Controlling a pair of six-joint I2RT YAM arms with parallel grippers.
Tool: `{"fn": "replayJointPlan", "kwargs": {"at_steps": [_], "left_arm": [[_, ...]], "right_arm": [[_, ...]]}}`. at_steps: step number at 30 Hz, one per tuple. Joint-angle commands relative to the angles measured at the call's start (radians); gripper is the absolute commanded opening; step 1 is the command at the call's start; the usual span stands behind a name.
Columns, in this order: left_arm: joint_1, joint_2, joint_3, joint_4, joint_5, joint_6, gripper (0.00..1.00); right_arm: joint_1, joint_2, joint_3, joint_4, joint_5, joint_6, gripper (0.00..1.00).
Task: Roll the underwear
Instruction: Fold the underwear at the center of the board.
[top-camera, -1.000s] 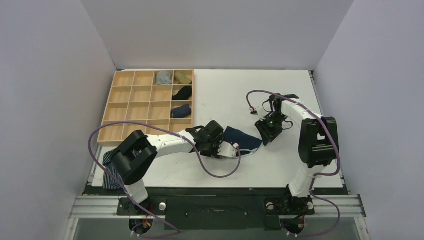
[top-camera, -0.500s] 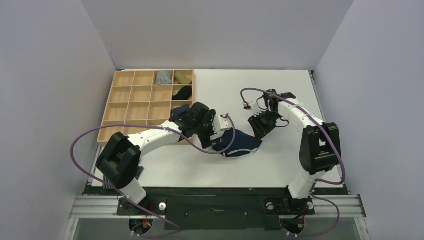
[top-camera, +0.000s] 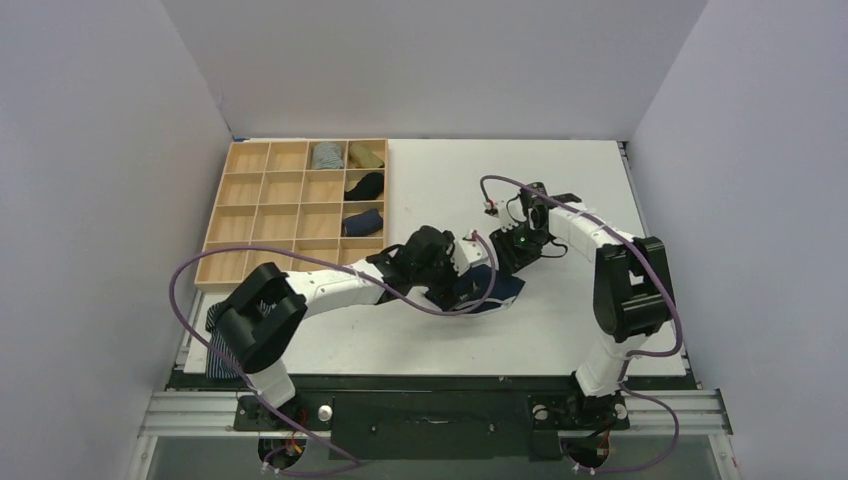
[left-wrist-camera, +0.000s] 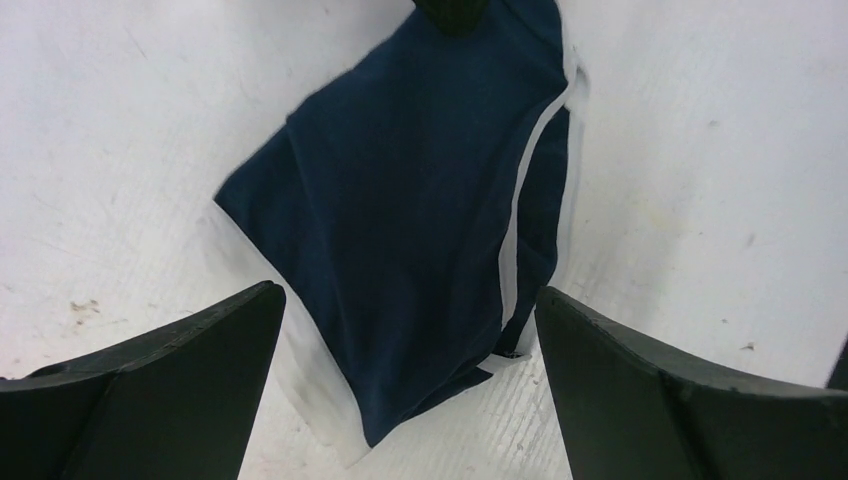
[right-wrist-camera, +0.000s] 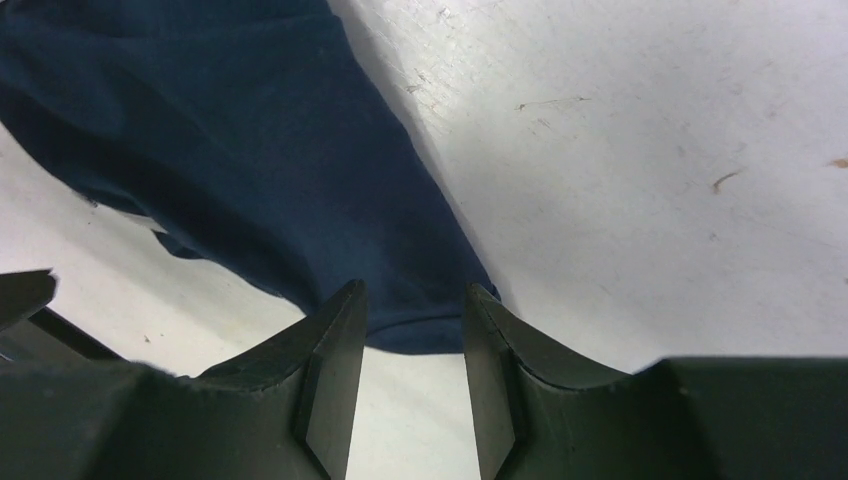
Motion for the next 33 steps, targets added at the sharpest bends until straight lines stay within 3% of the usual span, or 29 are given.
{"fn": "replayJointPlan", "kwargs": {"at_steps": [1, 9, 23, 33], "left_arm": [[-0.023, 0.060, -0.017, 0.078, -0.134, -0.008, 0.97], [-0.032, 0.100, -0.018, 0.017, -0.169, 0.039, 0.97], [-0.043, 0.063, -0.048, -0.120, -0.065, 0.074, 0.96], [-0.014, -0.041, 0.006, -0.102, 0.021, 0.043, 0.97]], "right_arm": [[-0.006, 0.036, -0.018, 0.055, -0.020, 0.036, 0.36], [-0.007, 0.052, -0.048, 0.055, 0.038, 0.024, 0.36], [0.015, 0.028, -0.032, 0.050, 0.134, 0.004, 0.36], [0.043, -0.036, 0.038, -0.082, 0.026, -0.086, 0.36]]}}
